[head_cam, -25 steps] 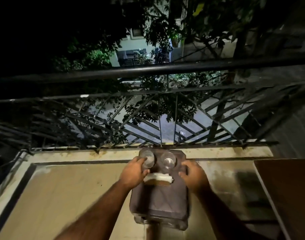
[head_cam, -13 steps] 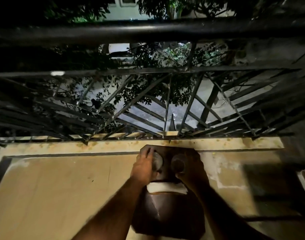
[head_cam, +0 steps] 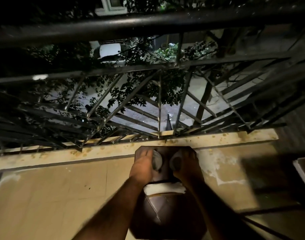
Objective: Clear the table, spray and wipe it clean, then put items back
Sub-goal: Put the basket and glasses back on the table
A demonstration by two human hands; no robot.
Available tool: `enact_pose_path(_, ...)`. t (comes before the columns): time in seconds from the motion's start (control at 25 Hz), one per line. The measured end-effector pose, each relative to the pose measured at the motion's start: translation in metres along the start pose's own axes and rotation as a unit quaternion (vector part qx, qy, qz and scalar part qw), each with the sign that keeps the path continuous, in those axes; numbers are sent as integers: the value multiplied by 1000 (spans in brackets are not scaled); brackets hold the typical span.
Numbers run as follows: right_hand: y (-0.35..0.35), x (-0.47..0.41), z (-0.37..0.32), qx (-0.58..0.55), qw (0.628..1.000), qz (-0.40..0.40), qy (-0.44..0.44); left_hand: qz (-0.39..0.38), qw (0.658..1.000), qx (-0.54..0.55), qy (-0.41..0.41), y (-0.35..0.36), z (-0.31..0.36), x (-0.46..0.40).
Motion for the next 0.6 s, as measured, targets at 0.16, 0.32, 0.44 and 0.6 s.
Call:
enact_pose_path(0.16, -89, 51, -7, 34, 997, 61, -22, 6, 997, -53, 57, -62, 70, 25)
enact_pose_path(0.32, -189, 124, 43, -12, 993, 116, 23, -3, 984, -68, 162, -108, 191, 72)
enact_pose_path(0.44, -265, 186, 89, -21, 983, 161, 88, -3, 970, -82, 229, -117, 287, 108)
enact_pose_path(0.6, -352, 282, 174, -40, 959, 225, 171, 0, 939, -112, 325, -93, 431, 169)
Point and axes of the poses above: each hand's wrist, its own x-axis away from the middle knuckle, its own y-axis out of the palm, z = x × y, the point moved 10 cm from there along -x, towards the middle knuckle, and after that the axes turned 10 degrees about -x, right-handed, at the moved point
